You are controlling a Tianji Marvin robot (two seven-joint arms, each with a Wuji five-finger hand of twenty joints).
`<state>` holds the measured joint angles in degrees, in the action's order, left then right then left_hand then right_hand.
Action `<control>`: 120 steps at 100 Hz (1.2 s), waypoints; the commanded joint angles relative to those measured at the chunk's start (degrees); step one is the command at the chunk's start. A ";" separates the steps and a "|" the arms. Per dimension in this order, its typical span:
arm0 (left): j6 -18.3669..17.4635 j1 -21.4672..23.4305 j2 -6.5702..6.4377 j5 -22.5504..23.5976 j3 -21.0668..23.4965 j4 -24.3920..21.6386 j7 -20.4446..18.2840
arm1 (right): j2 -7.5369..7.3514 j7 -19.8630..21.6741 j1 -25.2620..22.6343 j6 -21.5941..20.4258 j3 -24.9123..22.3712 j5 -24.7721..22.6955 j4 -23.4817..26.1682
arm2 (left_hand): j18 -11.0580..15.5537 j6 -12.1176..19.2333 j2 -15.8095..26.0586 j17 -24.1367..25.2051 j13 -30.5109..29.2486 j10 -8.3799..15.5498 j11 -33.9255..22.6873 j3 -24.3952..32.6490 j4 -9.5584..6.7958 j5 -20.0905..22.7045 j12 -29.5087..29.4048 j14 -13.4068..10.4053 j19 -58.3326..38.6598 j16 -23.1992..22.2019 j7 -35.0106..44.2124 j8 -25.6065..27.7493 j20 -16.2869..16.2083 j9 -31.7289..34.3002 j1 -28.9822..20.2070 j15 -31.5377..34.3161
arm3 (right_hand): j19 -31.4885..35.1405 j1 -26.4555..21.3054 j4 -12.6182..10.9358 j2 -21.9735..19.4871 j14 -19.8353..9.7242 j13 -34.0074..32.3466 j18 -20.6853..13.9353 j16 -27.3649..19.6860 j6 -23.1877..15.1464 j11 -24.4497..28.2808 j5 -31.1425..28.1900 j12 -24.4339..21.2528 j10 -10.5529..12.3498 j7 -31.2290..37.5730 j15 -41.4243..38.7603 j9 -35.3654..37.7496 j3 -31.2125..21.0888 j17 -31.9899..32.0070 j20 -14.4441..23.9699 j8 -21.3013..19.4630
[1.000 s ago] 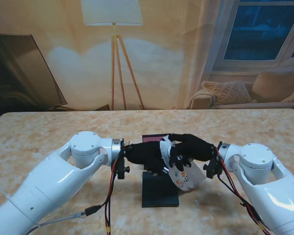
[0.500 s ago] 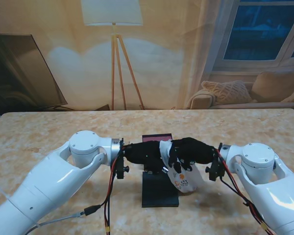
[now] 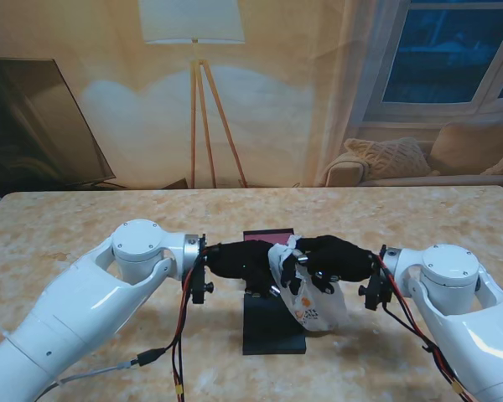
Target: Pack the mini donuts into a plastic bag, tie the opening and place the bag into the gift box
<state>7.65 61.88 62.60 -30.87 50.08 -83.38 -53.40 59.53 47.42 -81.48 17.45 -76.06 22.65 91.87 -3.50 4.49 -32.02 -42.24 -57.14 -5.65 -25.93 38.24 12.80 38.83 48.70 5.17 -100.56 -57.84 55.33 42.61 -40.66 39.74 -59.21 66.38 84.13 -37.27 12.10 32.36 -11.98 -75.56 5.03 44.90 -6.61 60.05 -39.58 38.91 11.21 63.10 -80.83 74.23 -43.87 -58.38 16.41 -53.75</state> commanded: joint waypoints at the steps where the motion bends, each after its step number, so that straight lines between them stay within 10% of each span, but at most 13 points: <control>1: 0.34 -0.15 -0.13 0.42 0.36 -0.34 -0.37 | -0.33 1.73 -0.80 0.24 -0.39 -0.16 0.62 | 4.61 0.02 0.31 0.94 0.60 -0.72 -0.74 -1.23 -0.89 -1.31 2.42 1.43 -0.58 -1.64 -0.56 -0.53 -1.58 -0.67 -1.28 -0.94 | 2.07 0.92 1.50 -0.23 -3.73 -0.55 0.53 1.27 -3.03 1.92 -2.07 0.64 1.05 2.61 -2.49 2.49 2.72 0.03 0.48 -2.10; 80: -0.10 0.46 -1.58 8.07 1.71 -2.01 2.94 | -4.81 16.04 0.36 -5.85 -3.72 -8.56 -0.84 | -1.02 -2.78 1.92 6.49 4.07 -2.29 0.62 -2.70 -1.37 -3.03 10.24 4.16 10.53 0.01 -0.55 0.39 -4.17 1.45 -2.35 -12.88 | -3.99 5.97 -5.38 -8.09 4.13 -0.30 4.36 -3.15 -10.99 -1.03 -11.26 4.26 -0.35 8.97 8.94 -3.81 11.01 11.75 2.89 -21.81; 120: 3.58 3.84 -0.85 9.83 3.74 -4.89 9.62 | -5.79 15.73 0.29 -12.16 -4.01 -15.00 -0.32 | -3.39 -4.15 -0.22 -5.01 -4.78 -6.32 1.27 -1.78 -1.46 -7.30 9.40 4.26 19.30 10.17 9.98 12.62 5.39 12.04 -1.80 -22.27 | -7.57 8.36 -6.21 -5.69 4.96 2.81 5.60 -3.22 -11.61 -3.96 -17.69 3.95 -1.27 18.20 15.06 -6.76 8.48 15.28 4.02 -26.74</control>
<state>10.83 65.46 62.05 -21.63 53.37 -88.24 -43.04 54.19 62.02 -80.62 4.51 -79.84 6.99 91.90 -7.93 -3.58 -30.77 -44.58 -59.58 -5.99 -23.41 36.26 12.15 33.00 58.55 8.48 -82.48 -49.38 56.57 52.24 -37.33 47.07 -60.70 45.20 76.62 -30.64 6.93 25.58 -6.66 -72.26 10.60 42.53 -16.97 56.27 -48.00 42.07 9.35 68.29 -65.70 68.16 -35.09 -43.32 19.55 -80.17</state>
